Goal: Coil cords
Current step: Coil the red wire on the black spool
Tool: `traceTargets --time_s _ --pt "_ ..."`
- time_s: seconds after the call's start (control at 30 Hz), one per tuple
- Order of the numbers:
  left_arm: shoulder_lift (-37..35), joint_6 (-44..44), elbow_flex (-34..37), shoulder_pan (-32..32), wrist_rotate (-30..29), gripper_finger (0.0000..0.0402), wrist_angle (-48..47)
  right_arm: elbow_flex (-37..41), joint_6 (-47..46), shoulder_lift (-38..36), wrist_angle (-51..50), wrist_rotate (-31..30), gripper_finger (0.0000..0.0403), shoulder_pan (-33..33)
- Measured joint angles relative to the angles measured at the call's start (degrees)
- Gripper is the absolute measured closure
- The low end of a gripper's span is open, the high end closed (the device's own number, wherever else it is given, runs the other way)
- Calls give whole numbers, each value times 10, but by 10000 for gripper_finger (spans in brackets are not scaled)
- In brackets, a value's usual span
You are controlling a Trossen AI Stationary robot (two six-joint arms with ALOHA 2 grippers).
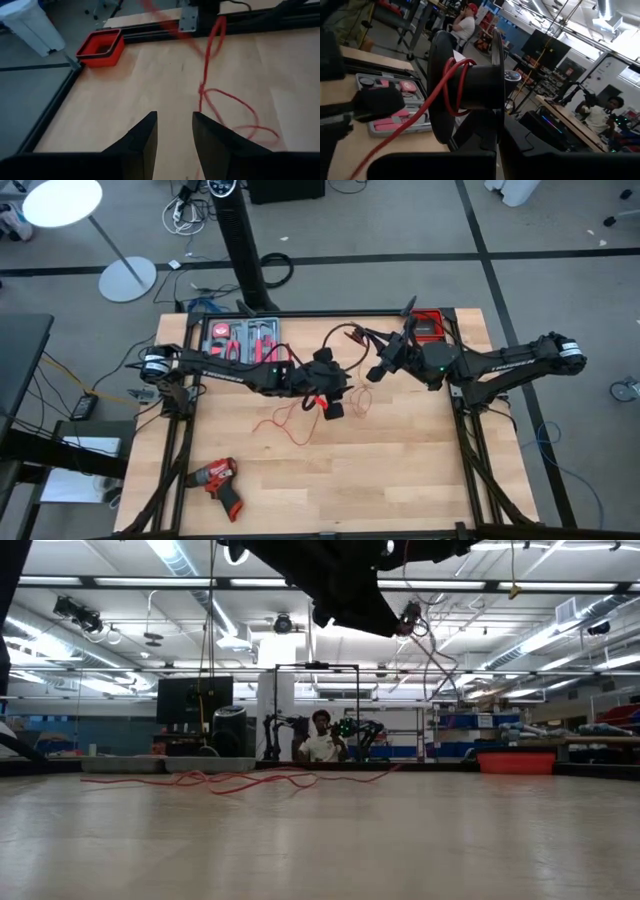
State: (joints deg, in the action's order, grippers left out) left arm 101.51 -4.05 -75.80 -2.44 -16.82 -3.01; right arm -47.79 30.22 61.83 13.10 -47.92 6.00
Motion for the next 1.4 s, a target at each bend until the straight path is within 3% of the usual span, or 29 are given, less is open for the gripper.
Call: traceTargets --time_s 0.33,1.4 --pt "0 17 0 0 30 275 21 0 -11 -2 4 0 403 0" --pt "35 30 -1 -4 29 276 159 0 -45 -1 32 22 403 0"
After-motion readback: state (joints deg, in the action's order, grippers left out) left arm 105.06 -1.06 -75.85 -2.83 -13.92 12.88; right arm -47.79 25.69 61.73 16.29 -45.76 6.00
